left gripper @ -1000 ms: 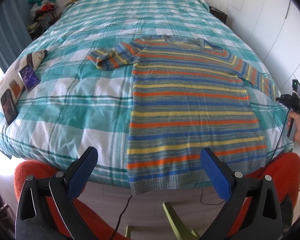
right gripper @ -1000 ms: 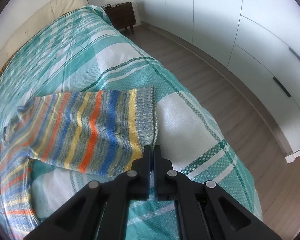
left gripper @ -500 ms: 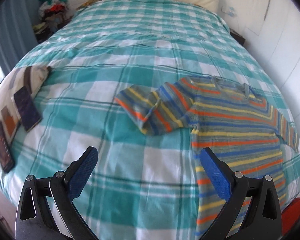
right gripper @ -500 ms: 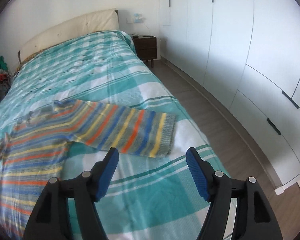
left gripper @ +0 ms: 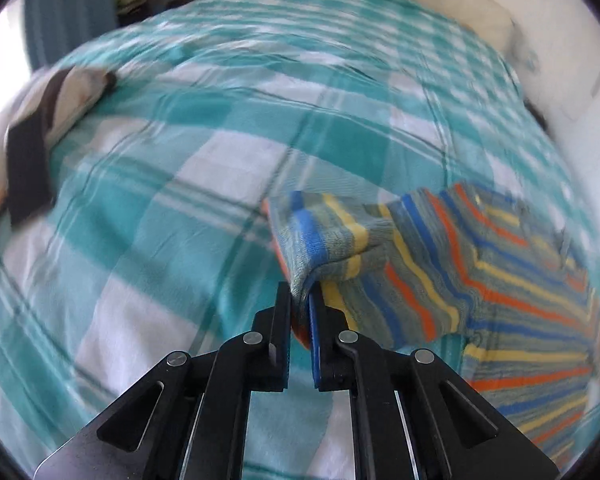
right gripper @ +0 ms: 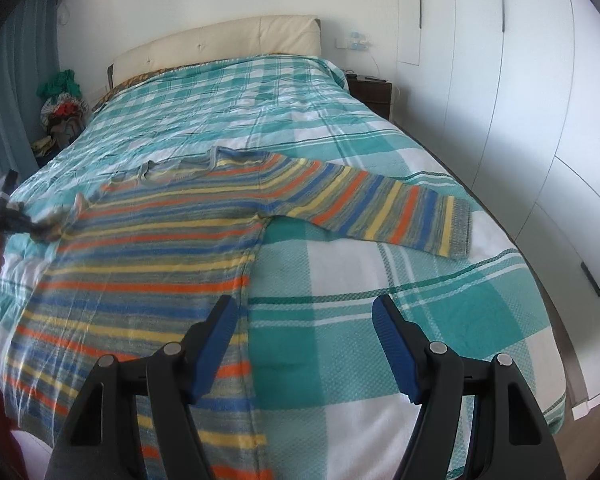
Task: Fold small clothes
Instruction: 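Grasp the other sleeve cuff with the left gripper and pull it straight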
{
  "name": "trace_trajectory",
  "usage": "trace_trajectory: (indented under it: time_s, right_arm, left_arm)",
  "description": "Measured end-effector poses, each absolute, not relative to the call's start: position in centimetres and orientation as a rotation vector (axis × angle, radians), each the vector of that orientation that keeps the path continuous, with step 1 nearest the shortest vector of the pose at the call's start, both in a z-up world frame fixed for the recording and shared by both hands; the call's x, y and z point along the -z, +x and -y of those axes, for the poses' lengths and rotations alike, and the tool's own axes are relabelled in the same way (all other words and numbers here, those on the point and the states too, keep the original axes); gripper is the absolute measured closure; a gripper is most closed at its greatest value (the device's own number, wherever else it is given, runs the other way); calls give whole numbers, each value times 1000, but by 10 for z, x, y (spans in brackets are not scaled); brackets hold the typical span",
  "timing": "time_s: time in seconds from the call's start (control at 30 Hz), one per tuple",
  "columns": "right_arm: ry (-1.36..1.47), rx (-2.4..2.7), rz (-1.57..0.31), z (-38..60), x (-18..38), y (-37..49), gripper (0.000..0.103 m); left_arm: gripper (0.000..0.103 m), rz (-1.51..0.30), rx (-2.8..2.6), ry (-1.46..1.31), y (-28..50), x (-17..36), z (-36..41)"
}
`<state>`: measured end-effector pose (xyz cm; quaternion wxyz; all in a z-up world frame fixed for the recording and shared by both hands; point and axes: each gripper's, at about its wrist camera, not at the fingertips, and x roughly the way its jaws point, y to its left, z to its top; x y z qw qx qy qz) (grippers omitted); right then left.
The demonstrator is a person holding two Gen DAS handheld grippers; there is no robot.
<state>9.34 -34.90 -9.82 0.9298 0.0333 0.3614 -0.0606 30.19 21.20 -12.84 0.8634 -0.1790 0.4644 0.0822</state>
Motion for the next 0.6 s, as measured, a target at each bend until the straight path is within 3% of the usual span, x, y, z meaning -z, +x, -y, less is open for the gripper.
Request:
trace_trajectory:
  time_s: [0.23, 0.27, 0.3, 0.37, 0.4, 0.57, 0.6]
  right_arm:
    - [92, 87, -750, 350, 108, 101, 33]
    - [92, 86, -750, 350, 109, 100, 33]
    - [95, 87, -748, 351, 109, 99, 33]
    - [103, 92, -744, 352, 109, 99, 33]
    - [107, 95, -742, 353, 109, 98, 33]
    - [118, 97, -732, 354, 109, 98, 33]
    - [123, 97, -734, 354, 110, 99, 33]
  left_arm:
    - [84, -1008, -276, -665, 219, 164, -282]
    - [72, -1003, -270, -670, 217, 162, -286]
    - [52, -993, -262, -674, 217, 159, -289]
    - [24, -969, -263, -661, 230, 154, -294]
    - [18, -955, -276, -649, 237, 152, -297]
    - [21, -1013, -221, -662, 292, 166, -298]
    - [41, -1015, -221, -632, 299, 165, -294]
